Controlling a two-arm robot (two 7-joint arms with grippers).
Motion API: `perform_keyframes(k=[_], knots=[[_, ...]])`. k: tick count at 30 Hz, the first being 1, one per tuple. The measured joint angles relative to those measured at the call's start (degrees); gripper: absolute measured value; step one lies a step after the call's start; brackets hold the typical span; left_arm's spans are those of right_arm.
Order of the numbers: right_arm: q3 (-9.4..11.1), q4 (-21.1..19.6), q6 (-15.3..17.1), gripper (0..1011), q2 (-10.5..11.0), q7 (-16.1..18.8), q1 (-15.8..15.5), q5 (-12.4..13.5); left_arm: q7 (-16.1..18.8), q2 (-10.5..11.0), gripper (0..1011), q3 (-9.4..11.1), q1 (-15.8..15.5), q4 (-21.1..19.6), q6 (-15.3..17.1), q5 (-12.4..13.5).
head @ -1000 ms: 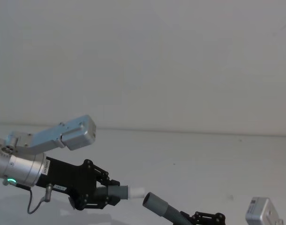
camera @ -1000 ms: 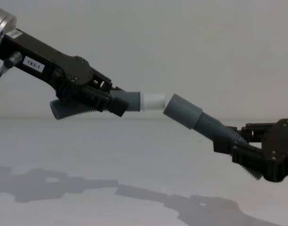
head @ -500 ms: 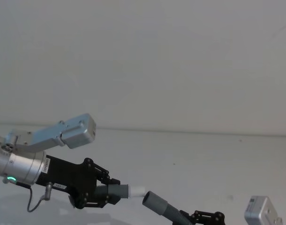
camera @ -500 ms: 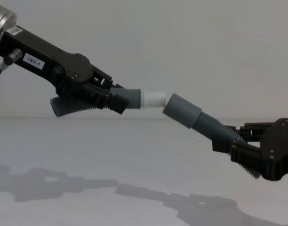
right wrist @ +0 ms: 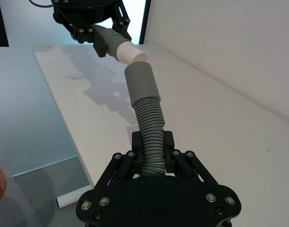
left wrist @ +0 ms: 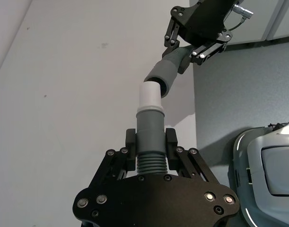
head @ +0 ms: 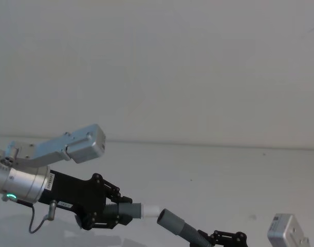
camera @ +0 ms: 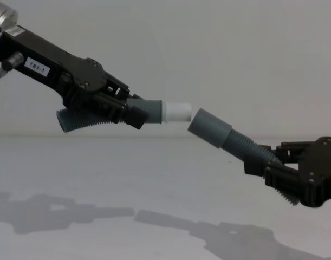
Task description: Use both hands to pick up one end of the pipe from the table, align the ends, and insert them.
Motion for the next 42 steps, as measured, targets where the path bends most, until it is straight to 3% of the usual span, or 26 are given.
perform_keyframes(k=[24, 34, 42], knots=[[0.5, 0.5, -1.8, 230, 0.2, 1.1, 0.2, 1.4, -0.7, -0.7, 325, 1.8, -1.3, 1.0, 0.1, -0.5], [0.2, 1.3, -7.3, 230, 0.9, 4.8, 0.6, 1.9, -1.6, -1.4, 325, 2.8, -2.1, 2.5, -0.4, -0.7], [-0.6, 1.9, -12.8, 230, 1.7, 7.8, 1.0, 0.9, -2.8, -1.8, 325, 3.5, -2.8, 3.5, -0.9, -0.9]])
